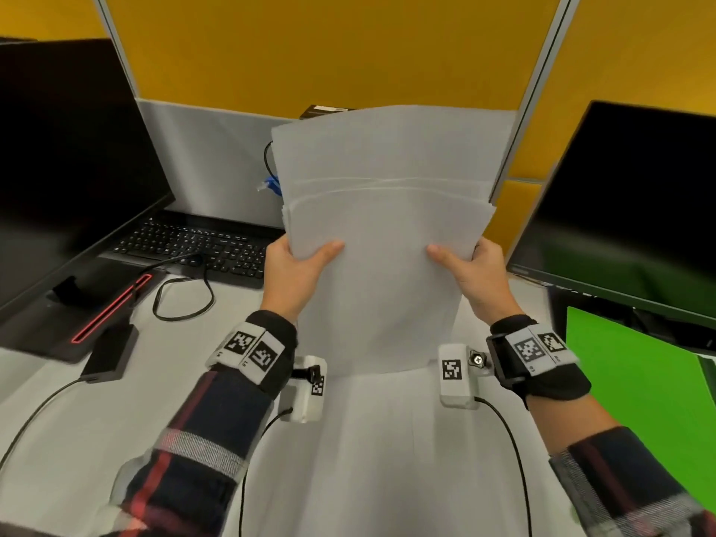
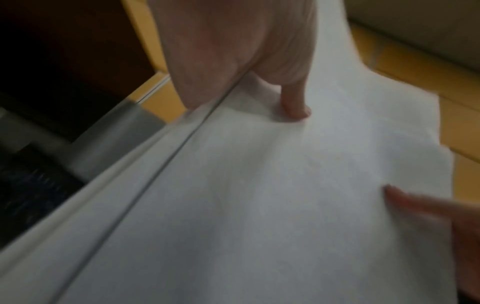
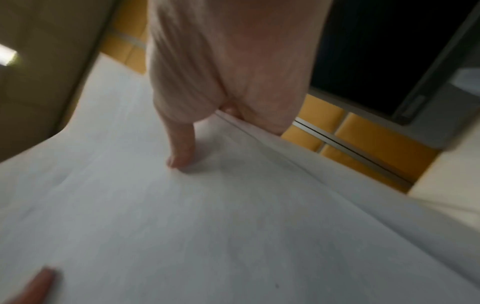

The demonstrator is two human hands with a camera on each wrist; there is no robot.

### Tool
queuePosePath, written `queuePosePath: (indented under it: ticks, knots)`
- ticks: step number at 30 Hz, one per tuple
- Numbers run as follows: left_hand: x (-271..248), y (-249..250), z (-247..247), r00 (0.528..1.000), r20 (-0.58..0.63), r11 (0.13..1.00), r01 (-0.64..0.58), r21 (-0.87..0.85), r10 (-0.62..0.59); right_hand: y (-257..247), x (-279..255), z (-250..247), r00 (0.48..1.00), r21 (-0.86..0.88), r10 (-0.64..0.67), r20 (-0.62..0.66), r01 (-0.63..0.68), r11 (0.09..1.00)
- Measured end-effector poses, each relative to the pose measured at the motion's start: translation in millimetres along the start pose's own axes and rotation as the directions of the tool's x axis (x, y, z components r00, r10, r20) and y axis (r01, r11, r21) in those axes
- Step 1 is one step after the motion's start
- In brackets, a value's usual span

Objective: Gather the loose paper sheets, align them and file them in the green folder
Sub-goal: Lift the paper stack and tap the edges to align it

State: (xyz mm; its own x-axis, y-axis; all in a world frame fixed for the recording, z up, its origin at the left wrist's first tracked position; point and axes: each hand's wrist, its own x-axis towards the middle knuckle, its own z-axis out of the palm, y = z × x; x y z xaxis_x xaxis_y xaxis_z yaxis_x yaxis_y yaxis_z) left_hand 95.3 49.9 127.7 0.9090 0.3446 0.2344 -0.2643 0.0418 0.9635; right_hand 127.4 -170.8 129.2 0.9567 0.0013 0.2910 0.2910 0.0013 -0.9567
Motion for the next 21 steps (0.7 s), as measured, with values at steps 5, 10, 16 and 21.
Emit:
queuePosePath:
  ticks: [5, 10, 16, 21]
  knots:
    - [1, 30, 14, 0.985, -0.021, 0.983, -0.172, -0.067, 0.171, -20, 12, 1, 0.982, 0.039, -0.14, -0.128, 0.146, 0.989]
    - [9, 52, 17, 0.956, -0.003, 0.95, -0.293, -0.107, 0.294, -28, 14, -3, 0.983, 0.041, -0.155, -0.096, 0.16, 0.986]
    - [13, 54, 21, 0.943, -0.052, 0.928, -0.331, -0.169, 0.327, -45, 20, 4, 0.978, 0.146, -0.193, -0.08, 0.203, 0.968]
    - [13, 47, 12, 0.95, -0.004, 0.936, -0.308, -0.168, 0.312, -41, 25, 5, 0.986, 0.163, -0.129, -0.108, 0.145, 0.976]
